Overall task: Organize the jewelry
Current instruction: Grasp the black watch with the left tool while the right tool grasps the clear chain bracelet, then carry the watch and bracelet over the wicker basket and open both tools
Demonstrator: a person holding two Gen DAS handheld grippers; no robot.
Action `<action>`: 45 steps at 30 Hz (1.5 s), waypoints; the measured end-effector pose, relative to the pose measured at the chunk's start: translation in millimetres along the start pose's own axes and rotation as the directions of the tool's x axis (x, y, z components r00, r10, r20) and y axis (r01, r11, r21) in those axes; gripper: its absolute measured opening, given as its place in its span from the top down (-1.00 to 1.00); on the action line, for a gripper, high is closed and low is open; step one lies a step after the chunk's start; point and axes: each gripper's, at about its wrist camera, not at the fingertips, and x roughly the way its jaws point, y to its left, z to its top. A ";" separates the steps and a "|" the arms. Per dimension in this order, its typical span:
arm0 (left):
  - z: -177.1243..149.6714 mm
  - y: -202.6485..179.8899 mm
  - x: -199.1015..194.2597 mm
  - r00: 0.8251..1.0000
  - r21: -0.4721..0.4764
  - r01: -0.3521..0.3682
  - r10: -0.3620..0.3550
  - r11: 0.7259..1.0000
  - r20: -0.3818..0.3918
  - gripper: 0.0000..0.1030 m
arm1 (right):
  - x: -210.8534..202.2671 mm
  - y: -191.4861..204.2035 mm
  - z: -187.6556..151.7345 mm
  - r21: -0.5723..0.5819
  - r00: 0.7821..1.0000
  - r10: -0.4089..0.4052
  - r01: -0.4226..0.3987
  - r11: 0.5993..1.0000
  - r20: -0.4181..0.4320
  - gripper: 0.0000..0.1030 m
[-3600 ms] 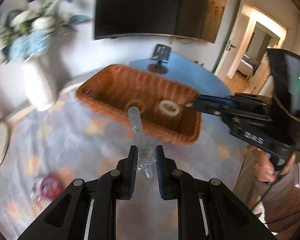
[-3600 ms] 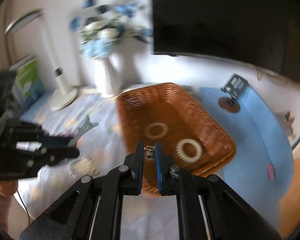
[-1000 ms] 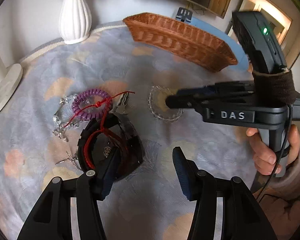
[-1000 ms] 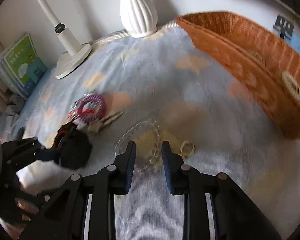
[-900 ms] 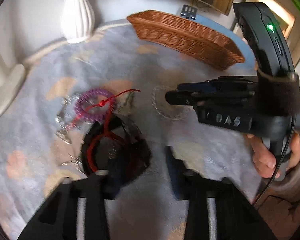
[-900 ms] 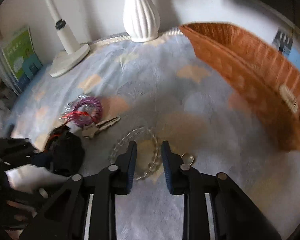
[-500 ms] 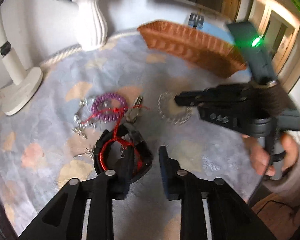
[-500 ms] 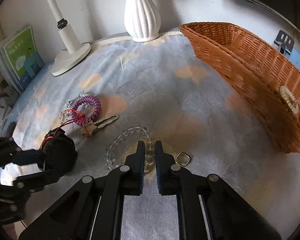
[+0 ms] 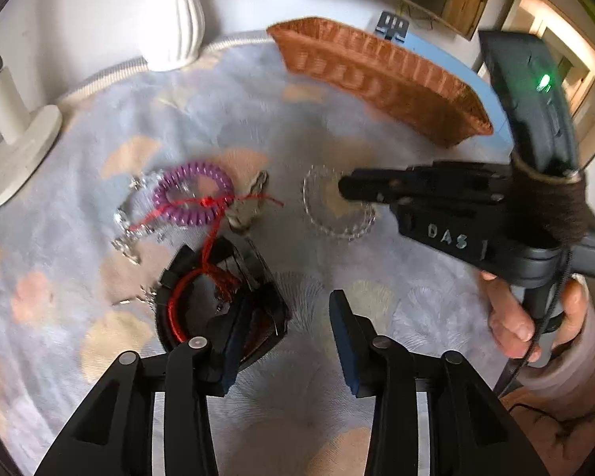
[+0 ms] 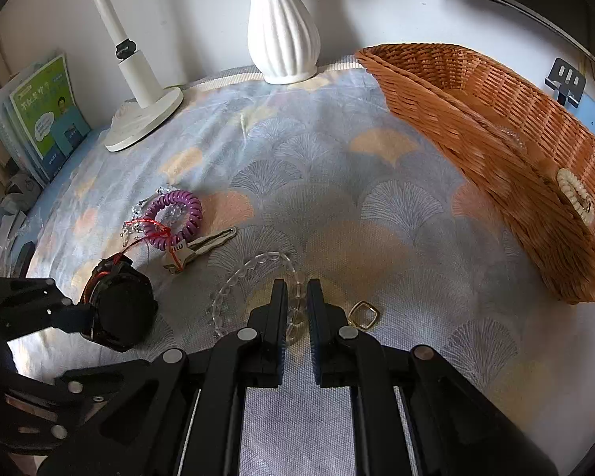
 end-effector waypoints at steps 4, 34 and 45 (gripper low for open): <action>0.2 1.2 -9.1 0.999 -0.025 0.002 -0.001 1.000 0.033 0.64 | 0.3 4.6 0.0 -0.024 1.000 -0.025 0.025 0.999 0.003 0.77; -6.8 34.7 -81.5 0.894 -0.149 0.386 -0.329 0.910 0.305 0.65 | -73.5 -21.3 -6.6 0.049 0.972 0.223 -0.227 0.973 0.074 0.81; 61.3 -8.7 -81.6 0.919 -0.032 0.315 -0.296 0.949 0.261 0.65 | -146.1 -69.5 19.0 0.079 0.960 0.198 -0.217 0.973 0.200 0.81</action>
